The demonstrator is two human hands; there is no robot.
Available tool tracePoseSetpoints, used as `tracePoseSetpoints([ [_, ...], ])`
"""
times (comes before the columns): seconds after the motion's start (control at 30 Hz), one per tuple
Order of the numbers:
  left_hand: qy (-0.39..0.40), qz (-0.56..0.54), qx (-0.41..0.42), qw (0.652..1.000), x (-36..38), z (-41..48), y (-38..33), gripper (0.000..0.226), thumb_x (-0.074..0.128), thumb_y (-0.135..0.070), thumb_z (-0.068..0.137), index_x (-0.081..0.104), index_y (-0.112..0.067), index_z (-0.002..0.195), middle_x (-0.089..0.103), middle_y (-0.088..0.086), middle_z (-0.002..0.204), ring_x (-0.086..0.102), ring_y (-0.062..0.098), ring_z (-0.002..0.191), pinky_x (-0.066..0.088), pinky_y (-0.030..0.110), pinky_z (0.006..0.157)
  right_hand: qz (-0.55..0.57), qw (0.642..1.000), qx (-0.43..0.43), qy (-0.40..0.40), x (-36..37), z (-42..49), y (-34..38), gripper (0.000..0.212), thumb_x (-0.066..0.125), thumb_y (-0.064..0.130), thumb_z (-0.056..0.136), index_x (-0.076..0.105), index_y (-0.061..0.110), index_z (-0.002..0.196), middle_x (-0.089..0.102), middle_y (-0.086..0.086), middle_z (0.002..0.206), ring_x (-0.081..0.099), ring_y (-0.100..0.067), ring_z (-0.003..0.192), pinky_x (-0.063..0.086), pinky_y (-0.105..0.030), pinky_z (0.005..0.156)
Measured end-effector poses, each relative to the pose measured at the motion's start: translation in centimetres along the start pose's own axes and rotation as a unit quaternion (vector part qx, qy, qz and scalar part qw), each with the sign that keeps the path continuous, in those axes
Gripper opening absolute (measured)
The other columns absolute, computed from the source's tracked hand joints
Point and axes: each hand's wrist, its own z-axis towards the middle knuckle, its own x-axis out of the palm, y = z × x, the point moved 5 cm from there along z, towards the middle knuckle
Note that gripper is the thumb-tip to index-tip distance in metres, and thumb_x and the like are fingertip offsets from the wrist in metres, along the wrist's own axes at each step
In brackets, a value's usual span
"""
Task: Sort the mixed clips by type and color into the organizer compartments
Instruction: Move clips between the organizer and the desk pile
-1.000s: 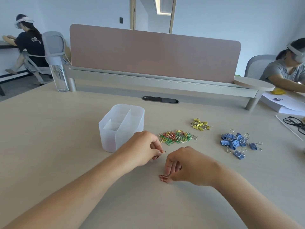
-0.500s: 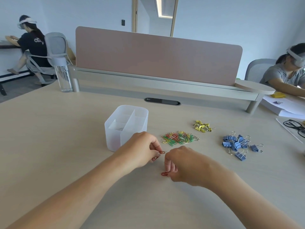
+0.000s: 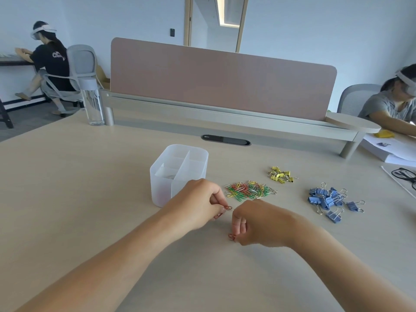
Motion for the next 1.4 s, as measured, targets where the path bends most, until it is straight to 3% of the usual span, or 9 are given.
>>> tracePoseSetpoints([
  [0.3, -0.019, -0.013, 0.035, 0.999, -1.0, -0.1, -0.5, 0.008, 0.071, -0.014, 0.087, 0.072, -0.022, 0.085, 0.071, -0.008, 0.071, 0.065, 0.0, 0.065, 0.056, 0.024, 0.067, 0.061, 0.998, 0.004, 0.01, -0.1, 0.5, -1.0, 0.006, 0.072, 0.029, 0.082, 0.072, 0.023, 0.083, 0.073, 0.009, 0.084, 0.064, -0.003, 0.074, 0.054, -0.027, 0.073],
  [0.67, -0.126, -0.082, 0.083, 0.985, -8.5, -0.1, -1.4, 0.008, 0.075, -0.011, 0.083, 0.073, -0.019, 0.081, 0.072, -0.005, 0.069, 0.069, 0.009, 0.064, 0.059, 0.033, 0.073, 0.18, 0.965, -0.021, -0.19, -8.3, 2.1, 3.1, 0.011, 0.079, 0.025, 0.078, 0.071, 0.022, 0.072, 0.07, 0.007, 0.067, 0.058, -0.002, 0.055, 0.05, -0.021, 0.055],
  [0.8, -0.162, -0.024, 0.041, 0.986, -11.5, 0.3, 1.0, 0.009, 0.077, -0.017, 0.081, 0.074, -0.025, 0.079, 0.071, -0.011, 0.068, 0.061, 0.0, 0.061, 0.046, 0.014, 0.058, 0.233, 0.945, -0.031, -0.227, -9.0, 4.7, 5.0, 0.009, 0.078, 0.025, 0.079, 0.072, 0.02, 0.074, 0.072, 0.002, 0.074, 0.06, -0.014, 0.063, 0.049, -0.028, 0.06],
  [0.9, -0.171, 0.019, -0.001, 0.985, -12.4, 0.4, 3.3, 0.012, 0.077, -0.018, 0.081, 0.074, -0.028, 0.075, 0.07, -0.013, 0.066, 0.056, -0.003, 0.056, 0.041, 0.016, 0.055, 0.279, 0.93, -0.039, -0.236, -8.0, 6.8, 6.2, 0.008, 0.078, 0.02, 0.079, 0.072, 0.018, 0.075, 0.073, -0.003, 0.078, 0.065, -0.023, 0.073, 0.054, -0.038, 0.066],
  [1.0, -0.168, 0.044, -0.02, 0.985, -12.6, 0.3, 4.8, 0.013, 0.077, -0.017, 0.08, 0.072, -0.028, 0.079, 0.07, -0.014, 0.066, 0.056, -0.006, 0.057, 0.037, 0.011, 0.052, 0.322, 0.913, -0.055, -0.246, -6.7, 8.2, 6.9, 0.011, 0.079, 0.019, 0.078, 0.07, 0.02, 0.071, 0.071, 0.002, 0.073, 0.054, -0.004, 0.056, 0.043, -0.022, 0.053],
  [1.07, -0.156, 0.072, -0.013, 0.985, -12.6, 0.2, 5.0, 0.014, 0.078, -0.015, 0.08, 0.07, -0.026, 0.082, 0.07, -0.013, 0.067, 0.053, -0.008, 0.053, 0.034, 0.009, 0.049, 0.321, 0.912, -0.072, -0.246, -6.0, 8.6, 7.6, 0.011, 0.078, 0.016, 0.079, 0.07, 0.019, 0.071, 0.068, 0.009, 0.068, 0.05, 0.004, 0.053, 0.035, -0.01, 0.052],
  [1.17, -0.142, 0.114, -0.012, 0.983, -12.7, 0.3, 5.1, 0.015, 0.076, -0.014, 0.08, 0.068, -0.026, 0.083, 0.071, -0.013, 0.069, 0.052, -0.011, 0.053, 0.034, 0.007, 0.048, 0.281, 0.927, -0.075, -0.236, -5.4, 9.0, 8.3, 0.005, 0.077, 0.016, 0.079, 0.072, 0.017, 0.077, 0.068, 0.011, 0.071, 0.05, 0.009, 0.055, 0.035, -0.006, 0.053],
  [1.3, -0.122, 0.198, -0.025, 0.972, -12.8, 0.7, 4.8, 0.014, 0.071, -0.016, 0.081, 0.07, -0.028, 0.074, 0.07, -0.015, 0.071, 0.053, -0.01, 0.062, 0.031, 0.012, 0.047, 0.197, 0.947, -0.054, -0.248, -5.4, 9.5, 8.5, 0.003, 0.076, 0.024, 0.078, 0.073, 0.025, 0.077, 0.071, 0.012, 0.075, 0.054, 0.006, 0.062, 0.038, -0.017, 0.055],
  [1.4, -0.099, 0.224, -0.034, 0.969, -12.8, 0.9, 4.5, 0.016, 0.069, -0.014, 0.081, 0.073, -0.028, 0.074, 0.069, -0.012, 0.075, 0.058, -0.001, 0.072, 0.045, 0.02, 0.055, 0.154, 0.952, -0.058, -0.257, -5.9, 9.6, 8.8, 0.004, 0.074, 0.025, 0.079, 0.075, 0.028, 0.077, 0.069, 0.016, 0.073, 0.059, -0.005, 0.079, 0.046, -0.023, 0.069],
])
